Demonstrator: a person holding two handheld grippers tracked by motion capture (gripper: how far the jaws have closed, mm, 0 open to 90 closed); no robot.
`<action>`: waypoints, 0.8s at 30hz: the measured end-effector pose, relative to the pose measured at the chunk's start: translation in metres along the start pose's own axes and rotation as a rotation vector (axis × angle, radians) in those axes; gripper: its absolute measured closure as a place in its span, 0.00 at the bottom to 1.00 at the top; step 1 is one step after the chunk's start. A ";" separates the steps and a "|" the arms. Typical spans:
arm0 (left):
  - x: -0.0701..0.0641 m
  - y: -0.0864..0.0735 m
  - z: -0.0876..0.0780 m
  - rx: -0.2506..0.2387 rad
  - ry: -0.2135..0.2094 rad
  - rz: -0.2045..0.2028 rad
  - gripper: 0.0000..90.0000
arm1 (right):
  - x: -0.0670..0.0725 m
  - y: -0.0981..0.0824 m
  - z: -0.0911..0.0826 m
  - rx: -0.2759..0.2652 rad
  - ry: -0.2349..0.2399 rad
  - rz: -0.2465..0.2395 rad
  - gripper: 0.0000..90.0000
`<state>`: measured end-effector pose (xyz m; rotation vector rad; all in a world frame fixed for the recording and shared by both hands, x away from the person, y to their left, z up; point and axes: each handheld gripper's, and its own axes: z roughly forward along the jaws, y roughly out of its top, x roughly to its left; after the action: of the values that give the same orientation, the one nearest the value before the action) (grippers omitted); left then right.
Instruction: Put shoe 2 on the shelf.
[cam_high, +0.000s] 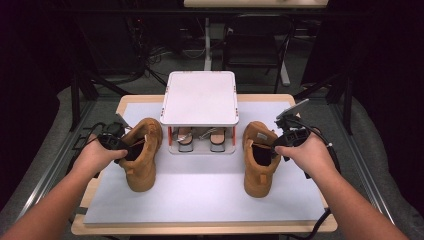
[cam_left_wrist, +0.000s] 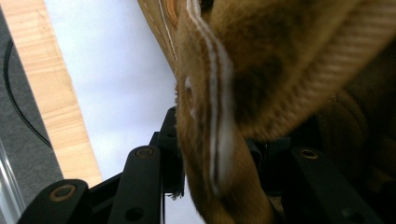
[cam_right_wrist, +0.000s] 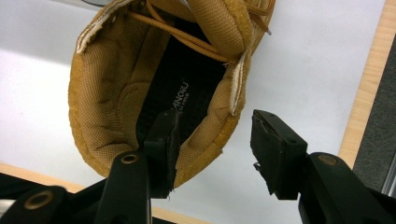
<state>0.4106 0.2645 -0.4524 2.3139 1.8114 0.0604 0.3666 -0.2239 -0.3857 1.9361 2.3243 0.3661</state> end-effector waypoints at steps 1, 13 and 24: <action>0.000 0.000 0.000 -0.002 -0.004 -0.002 0.69 | 0.000 0.000 0.000 -0.002 0.000 0.001 0.58; -0.002 0.001 0.001 0.006 0.008 0.001 0.73 | -0.001 0.004 0.005 -0.016 -0.013 0.013 0.58; -0.003 0.002 0.002 0.009 0.009 0.005 0.73 | -0.001 0.010 0.020 0.010 -0.055 -0.013 0.61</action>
<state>0.4116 0.2610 -0.4533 2.3279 1.8145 0.0640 0.3807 -0.2206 -0.4028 1.9096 2.3071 0.2965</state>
